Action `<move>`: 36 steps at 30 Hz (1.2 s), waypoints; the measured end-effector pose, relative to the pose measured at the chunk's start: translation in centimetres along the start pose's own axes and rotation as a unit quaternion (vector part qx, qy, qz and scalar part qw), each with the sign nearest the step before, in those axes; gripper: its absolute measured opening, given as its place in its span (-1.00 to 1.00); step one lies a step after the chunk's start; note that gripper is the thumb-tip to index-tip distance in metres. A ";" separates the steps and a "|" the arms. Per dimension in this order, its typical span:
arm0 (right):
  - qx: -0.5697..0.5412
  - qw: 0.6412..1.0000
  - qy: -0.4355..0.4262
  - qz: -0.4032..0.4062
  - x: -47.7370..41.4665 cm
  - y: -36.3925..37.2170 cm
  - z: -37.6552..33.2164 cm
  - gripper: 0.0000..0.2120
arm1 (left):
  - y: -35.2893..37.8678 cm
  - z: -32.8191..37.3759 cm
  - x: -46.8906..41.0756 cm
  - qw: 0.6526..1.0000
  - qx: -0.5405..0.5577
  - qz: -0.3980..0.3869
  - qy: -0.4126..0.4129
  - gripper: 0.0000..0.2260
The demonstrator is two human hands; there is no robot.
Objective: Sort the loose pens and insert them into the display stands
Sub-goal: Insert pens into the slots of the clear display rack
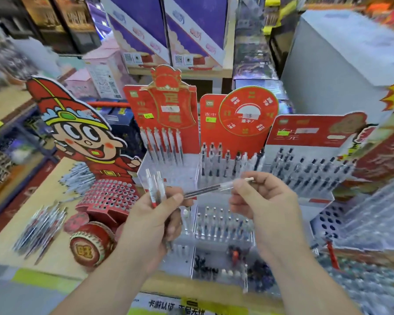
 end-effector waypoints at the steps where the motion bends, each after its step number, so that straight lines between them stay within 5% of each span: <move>1: -0.001 1.000 -0.007 0.001 0.0 0.3 -0.2 -0.88 | -0.3 -0.1 -0.2 1.000 -0.009 -0.003 -0.006 -0.93; 10: 0.199 0.965 -0.166 0.035 -2.0 3.6 -4.7 -0.87 | -4.8 2.1 -5.0 0.996 -0.077 0.038 0.007 -0.80; 16: 0.409 0.863 -0.281 0.093 -4.8 6.6 -7.2 -0.88 | -7.6 4.9 -8.8 0.984 -0.154 0.060 0.071 -0.82; 22: 0.524 0.787 -0.307 0.112 -6.7 10.0 -5.8 -0.86 | -8.7 5.0 -11.6 0.959 -0.251 0.028 0.125 -0.85; 27: 0.558 0.766 -0.300 0.109 -8.1 11.0 -4.7 -0.83 | -8.6 4.5 -12.3 0.940 -0.313 0.010 0.137 -0.87; 36: 0.559 0.768 -0.290 0.116 -9.4 11.7 -4.6 -0.84 | -9.8 3.7 -13.2 0.956 -0.273 -0.006 0.107 -0.84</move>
Point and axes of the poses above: each hand's wrist, its own x-axis away from the middle knuckle, its own y-axis out of the palm, z = x × y, the point moved 3 cm from there along -x, towards the middle knuckle, and after that the axes turned 8 degrees about x, right-handed, at the moved point
